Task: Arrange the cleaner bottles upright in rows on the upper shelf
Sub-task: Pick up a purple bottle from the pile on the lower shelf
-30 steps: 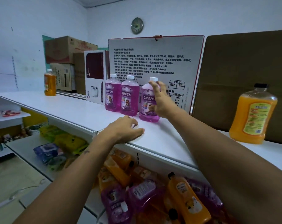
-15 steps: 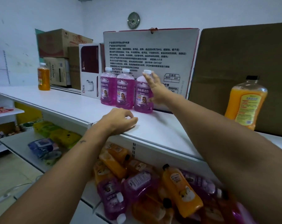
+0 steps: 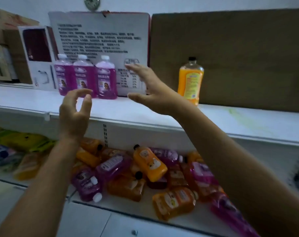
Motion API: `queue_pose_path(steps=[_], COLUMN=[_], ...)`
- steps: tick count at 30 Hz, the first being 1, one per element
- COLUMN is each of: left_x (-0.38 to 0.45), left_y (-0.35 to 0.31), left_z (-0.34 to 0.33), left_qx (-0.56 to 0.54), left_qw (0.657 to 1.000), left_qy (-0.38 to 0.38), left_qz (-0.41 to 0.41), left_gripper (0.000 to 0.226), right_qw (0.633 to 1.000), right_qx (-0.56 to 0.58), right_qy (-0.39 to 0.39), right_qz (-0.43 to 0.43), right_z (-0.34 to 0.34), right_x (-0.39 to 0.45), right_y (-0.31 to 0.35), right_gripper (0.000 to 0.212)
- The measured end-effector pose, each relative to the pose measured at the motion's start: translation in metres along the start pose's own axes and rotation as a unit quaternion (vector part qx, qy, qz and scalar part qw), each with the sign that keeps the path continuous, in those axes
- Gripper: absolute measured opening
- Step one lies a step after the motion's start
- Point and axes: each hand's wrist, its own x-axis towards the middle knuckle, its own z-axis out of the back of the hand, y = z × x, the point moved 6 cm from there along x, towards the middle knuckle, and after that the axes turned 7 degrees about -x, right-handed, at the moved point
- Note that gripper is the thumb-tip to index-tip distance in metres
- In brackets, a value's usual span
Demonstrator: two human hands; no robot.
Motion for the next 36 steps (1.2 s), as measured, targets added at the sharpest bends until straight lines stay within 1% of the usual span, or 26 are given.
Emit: queue_pose_path(steps=[1,3,5,6,7,10,12,14,16,19,24,27,29,31,33,34,36], left_x=[-0.023,-0.073,-0.121,-0.143,-0.162,-0.212,-0.235,-0.251,-0.259,-0.265,-0.273,-0.284,-0.294,-0.313,-0.336,-0.346,-0.362], left_y=[-0.008,-0.021,-0.034,-0.04,-0.043,-0.041,-0.033,-0.024,-0.019,-0.015,-0.026,-0.036,-0.041,-0.049,-0.055,-0.057,-0.052], left_z=[-0.003,-0.014,-0.027,-0.033,-0.038,-0.058,-0.072,-0.084,-0.09,-0.097,-0.132,-0.175,-0.199,-0.232,-0.269,-0.287,-0.322], left_qx=[-0.03,-0.075,-0.101,-0.112,-0.124,-0.158,-0.166,-0.161,-0.16,-0.155,-0.156,-0.155,-0.155,-0.143,-0.162,-0.152,-0.094], left_qw=[0.999,0.995,0.993,0.992,0.992,0.985,0.977,0.97,0.965,0.962,0.956,0.947,0.938,0.923,0.889,0.877,0.87], left_qy=[-0.029,-0.042,-0.027,-0.016,-0.002,0.053,0.088,0.124,0.142,0.154,0.181,0.224,0.252,0.286,0.33,0.355,0.398], left_qz=[-0.02,-0.046,-0.058,-0.053,-0.038,0.042,0.1,0.133,0.155,0.164,0.173,0.171,0.18,0.216,0.272,0.286,0.274], left_gripper=[0.028,0.026,0.025,0.025,0.026,0.027,0.03,0.034,0.034,0.035,0.04,0.046,0.049,0.043,0.033,0.028,0.027], right_qw=[0.998,0.978,0.943,0.927,0.918,0.903,0.9,0.893,0.864,0.829,0.783,0.769,0.759,0.744,0.728,0.72,0.711], right_qx=[0.052,0.181,0.309,0.351,0.369,0.373,0.347,0.315,0.303,0.262,0.246,0.274,0.27,0.273,0.299,0.32,0.357], right_qy=[-0.045,-0.107,-0.122,-0.121,-0.122,-0.148,-0.151,-0.154,-0.197,-0.261,-0.293,-0.268,-0.248,-0.226,-0.2,-0.184,-0.16], right_qz=[0.003,-0.009,-0.032,-0.049,-0.071,-0.154,-0.217,-0.283,-0.35,-0.42,-0.49,-0.511,-0.538,-0.566,-0.584,-0.587,-0.584], right_z=[0.008,0.017,0.014,0.009,0.003,-0.024,-0.044,-0.059,-0.064,-0.062,-0.055,-0.051,-0.053,-0.056,-0.061,-0.064,-0.068], right_x=[-0.026,-0.079,-0.131,-0.156,-0.179,-0.238,-0.27,-0.301,-0.336,-0.382,-0.428,-0.449,-0.461,-0.479,-0.493,-0.497,-0.502], right_y=[0.004,0.008,0.005,0.003,0.0,-0.021,-0.044,-0.067,-0.091,-0.122,-0.155,-0.171,-0.179,-0.191,-0.202,-0.206,-0.215], right_gripper=[0.066,0.054,0.044,0.041,0.039,0.041,0.041,0.039,0.038,0.037,0.034,0.032,0.034,0.041,0.048,0.049,0.057])
